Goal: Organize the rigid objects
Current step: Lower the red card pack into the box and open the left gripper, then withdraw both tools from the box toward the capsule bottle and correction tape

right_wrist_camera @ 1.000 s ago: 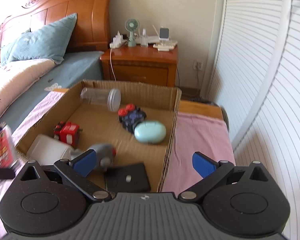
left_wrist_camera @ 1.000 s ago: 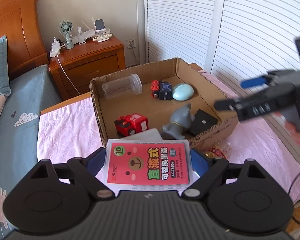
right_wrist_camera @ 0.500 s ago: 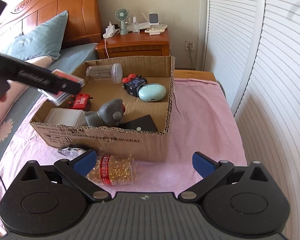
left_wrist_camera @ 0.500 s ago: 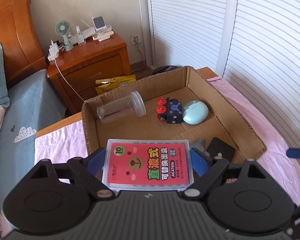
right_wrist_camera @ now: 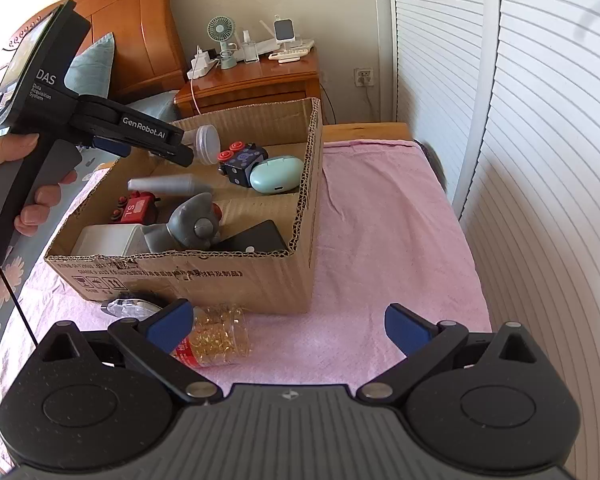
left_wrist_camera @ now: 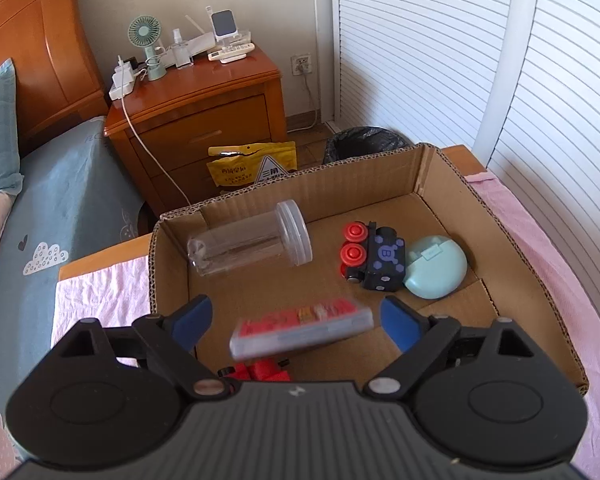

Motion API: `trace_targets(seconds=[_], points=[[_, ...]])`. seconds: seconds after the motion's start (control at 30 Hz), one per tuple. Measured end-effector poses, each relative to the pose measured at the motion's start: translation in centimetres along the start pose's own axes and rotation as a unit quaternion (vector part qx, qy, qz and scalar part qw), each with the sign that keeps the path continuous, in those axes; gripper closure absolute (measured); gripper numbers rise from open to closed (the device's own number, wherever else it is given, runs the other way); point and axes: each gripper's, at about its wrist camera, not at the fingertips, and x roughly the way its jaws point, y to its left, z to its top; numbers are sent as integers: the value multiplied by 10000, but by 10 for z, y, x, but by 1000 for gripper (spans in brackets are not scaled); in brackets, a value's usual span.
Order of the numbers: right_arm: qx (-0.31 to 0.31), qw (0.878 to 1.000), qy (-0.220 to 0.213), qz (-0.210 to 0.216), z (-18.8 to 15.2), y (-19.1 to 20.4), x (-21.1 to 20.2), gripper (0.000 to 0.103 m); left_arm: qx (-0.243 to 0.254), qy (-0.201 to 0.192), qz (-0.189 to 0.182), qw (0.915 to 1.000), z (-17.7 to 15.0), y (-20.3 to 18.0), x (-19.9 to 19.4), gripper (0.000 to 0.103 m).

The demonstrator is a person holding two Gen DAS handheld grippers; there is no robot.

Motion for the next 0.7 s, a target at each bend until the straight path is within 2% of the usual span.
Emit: trace_targets(seconds=[0.17,0.43,0.7], points=[[8,9999,-107,-26,-2,1,-9,0,52,33,32,10000,-10,0,-17,11],[6,9997,-233,-55,-11,5,-28,0,127,-114,92,9998,-38,1,-67,8],[-63,9994,-331,44,-27,11,-37,0,-121,-302,147,9994,-94,5,-107,4]])
